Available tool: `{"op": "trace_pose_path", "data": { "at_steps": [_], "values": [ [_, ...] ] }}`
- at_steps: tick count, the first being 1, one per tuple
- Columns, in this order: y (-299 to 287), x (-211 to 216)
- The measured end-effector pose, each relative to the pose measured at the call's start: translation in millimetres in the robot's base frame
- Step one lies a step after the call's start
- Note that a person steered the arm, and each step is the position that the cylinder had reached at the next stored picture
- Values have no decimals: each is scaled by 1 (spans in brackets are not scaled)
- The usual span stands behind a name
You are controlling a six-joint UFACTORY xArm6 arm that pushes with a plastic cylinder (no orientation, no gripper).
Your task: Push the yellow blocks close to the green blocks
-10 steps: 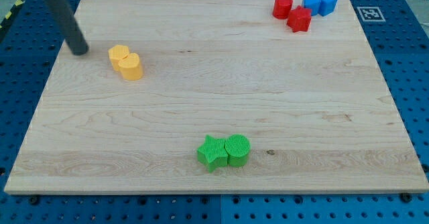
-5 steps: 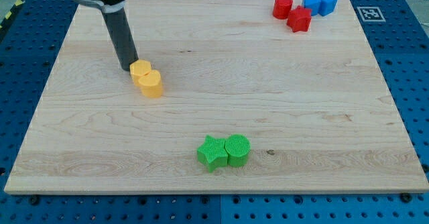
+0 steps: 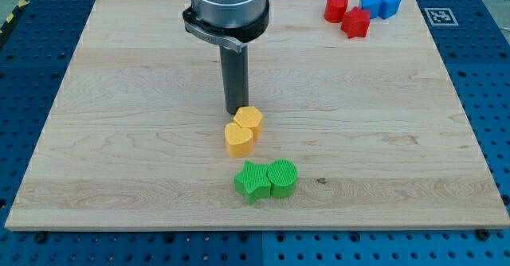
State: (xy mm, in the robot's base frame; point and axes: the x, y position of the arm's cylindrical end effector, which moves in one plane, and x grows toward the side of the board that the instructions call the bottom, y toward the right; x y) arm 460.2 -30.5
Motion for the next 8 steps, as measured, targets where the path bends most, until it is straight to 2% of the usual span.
{"op": "trace_pose_path", "data": {
  "at_steps": [6, 7, 8],
  "values": [
    [22, 48],
    [11, 20],
    [-14, 26]
  ]
}}
